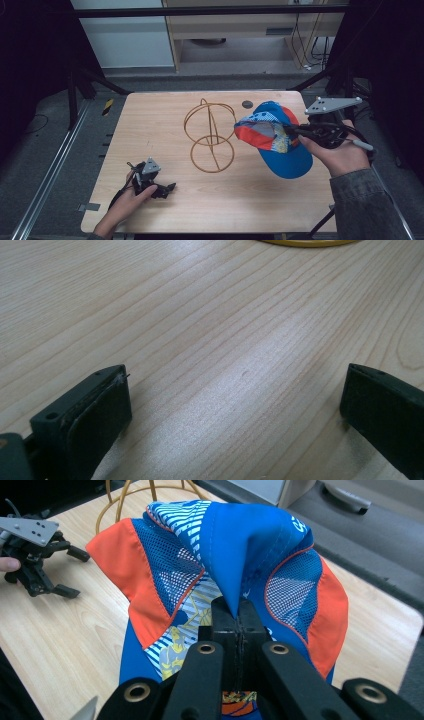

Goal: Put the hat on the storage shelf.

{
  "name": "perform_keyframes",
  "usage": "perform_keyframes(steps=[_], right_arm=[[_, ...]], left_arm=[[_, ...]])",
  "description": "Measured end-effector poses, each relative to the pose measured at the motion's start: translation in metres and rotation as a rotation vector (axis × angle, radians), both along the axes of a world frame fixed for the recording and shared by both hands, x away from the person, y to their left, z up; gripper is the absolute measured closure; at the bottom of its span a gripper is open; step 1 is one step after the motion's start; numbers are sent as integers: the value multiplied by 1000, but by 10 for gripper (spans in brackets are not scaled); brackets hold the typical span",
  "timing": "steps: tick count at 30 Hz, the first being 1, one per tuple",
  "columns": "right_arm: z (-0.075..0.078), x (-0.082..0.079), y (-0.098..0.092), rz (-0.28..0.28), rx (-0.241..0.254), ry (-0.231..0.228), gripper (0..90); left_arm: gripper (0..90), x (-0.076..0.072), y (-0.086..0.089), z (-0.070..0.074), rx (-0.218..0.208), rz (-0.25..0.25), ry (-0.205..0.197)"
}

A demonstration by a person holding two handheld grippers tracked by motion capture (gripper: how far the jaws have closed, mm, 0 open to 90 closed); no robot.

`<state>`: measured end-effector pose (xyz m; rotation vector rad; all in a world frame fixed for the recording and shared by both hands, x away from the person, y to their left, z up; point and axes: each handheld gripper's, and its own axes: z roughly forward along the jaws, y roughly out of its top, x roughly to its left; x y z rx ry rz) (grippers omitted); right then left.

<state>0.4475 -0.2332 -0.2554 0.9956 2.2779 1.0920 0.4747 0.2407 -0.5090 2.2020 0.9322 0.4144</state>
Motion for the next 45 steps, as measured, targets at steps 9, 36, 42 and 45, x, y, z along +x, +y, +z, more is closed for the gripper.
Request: perform_keyframes(steps=[9,36,42,45], right_arm=[[17,-5,3,0,6,-54,899],[52,41,51,58,0,-98,899],[67,58,80,95,-31,-115,899],[71,66,94,112,-54,-113,898]], left_arm=[[0,0,0,0,0,0,0],[0,0,0,0,2,-1,2],[0,0,0,0,2,-2,3],[0,0,0,0,4,-2,2]])
